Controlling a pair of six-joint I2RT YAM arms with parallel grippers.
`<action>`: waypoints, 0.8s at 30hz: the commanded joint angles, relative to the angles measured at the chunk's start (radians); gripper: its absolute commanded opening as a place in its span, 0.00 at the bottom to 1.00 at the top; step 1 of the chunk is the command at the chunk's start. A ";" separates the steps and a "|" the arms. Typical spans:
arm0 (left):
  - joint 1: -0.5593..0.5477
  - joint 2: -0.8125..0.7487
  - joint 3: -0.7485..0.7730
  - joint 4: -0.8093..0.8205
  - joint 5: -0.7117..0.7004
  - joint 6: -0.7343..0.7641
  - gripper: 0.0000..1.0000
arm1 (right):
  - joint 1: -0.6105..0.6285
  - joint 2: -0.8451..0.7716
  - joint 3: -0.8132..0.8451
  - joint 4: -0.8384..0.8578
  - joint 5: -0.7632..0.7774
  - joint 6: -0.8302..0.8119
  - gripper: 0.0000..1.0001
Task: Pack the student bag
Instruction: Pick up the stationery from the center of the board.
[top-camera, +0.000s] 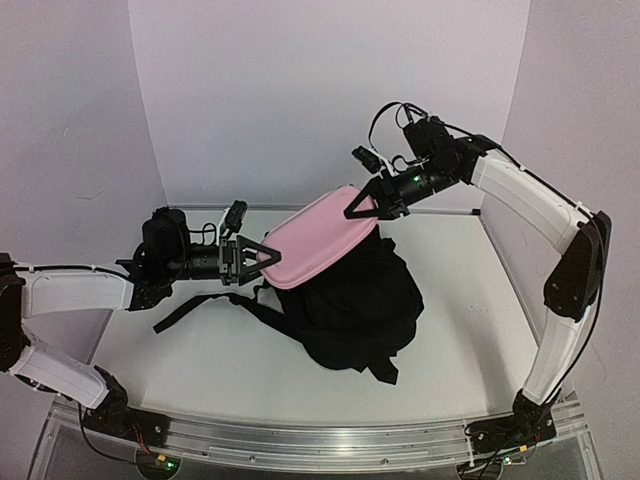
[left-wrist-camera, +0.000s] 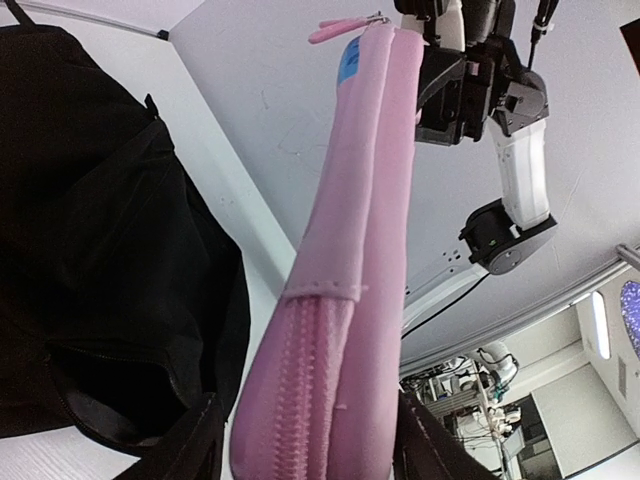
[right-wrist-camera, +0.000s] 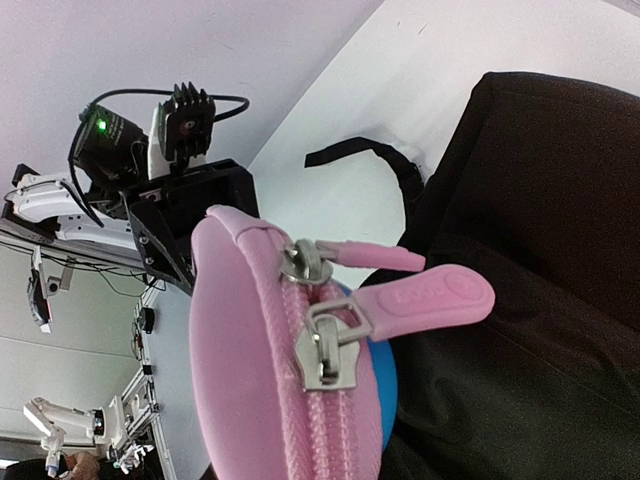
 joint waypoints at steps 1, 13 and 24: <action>-0.008 0.010 -0.013 0.235 0.023 -0.099 0.47 | 0.003 -0.024 0.012 0.132 -0.080 0.095 0.04; -0.008 -0.270 -0.152 -0.039 -0.365 -0.086 0.00 | 0.018 -0.048 -0.108 0.167 0.382 0.061 0.82; -0.011 -0.695 -0.203 -0.652 -0.558 -0.078 0.00 | 0.273 -0.032 -0.174 0.113 0.758 -0.166 0.79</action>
